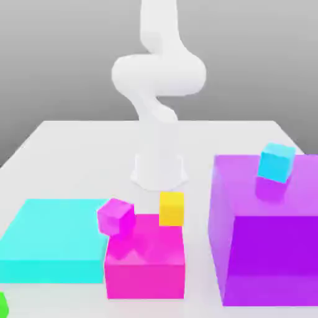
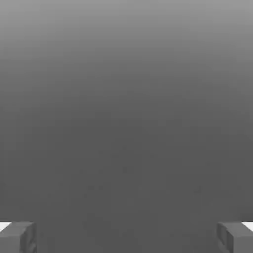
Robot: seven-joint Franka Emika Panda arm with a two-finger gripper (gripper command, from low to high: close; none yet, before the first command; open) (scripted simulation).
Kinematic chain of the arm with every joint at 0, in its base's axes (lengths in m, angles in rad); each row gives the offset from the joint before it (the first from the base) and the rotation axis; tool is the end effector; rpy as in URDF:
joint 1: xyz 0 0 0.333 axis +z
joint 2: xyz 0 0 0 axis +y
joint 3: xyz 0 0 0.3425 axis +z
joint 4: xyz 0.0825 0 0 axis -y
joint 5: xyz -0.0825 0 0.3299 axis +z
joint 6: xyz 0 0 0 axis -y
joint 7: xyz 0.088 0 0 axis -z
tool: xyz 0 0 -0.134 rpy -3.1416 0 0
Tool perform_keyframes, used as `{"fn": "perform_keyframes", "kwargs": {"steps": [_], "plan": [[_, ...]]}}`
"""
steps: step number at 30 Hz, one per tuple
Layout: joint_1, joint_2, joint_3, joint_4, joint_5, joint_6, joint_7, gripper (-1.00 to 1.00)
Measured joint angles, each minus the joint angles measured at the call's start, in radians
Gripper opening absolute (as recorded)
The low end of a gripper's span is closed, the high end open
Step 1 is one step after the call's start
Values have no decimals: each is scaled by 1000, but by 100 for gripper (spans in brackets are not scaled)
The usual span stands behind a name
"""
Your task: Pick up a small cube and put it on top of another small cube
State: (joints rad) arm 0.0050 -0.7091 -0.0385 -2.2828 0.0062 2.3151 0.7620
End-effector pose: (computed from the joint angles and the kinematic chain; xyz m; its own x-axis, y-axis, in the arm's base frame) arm 0.3250 -0.0165 0.6886 0.5165 -0.7180 0.4665 -0.5264 -0.6960 -0.4884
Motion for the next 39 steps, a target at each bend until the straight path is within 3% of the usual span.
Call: {"fn": "perform_keyframes", "kwargs": {"steps": [18, 32, 36, 37, 39], "plan": [[-31, 658, -257, 124, 163, 108, -360, 0], [-216, 1161, -281, 219, 261, 194, -618, 0], [-265, 1304, -245, 251, 298, 273, -664, 0], [-276, 1336, -232, 259, 311, 297, -672, -100], [-276, 1336, -232, 259, 311, 297, -673, -100]]}}
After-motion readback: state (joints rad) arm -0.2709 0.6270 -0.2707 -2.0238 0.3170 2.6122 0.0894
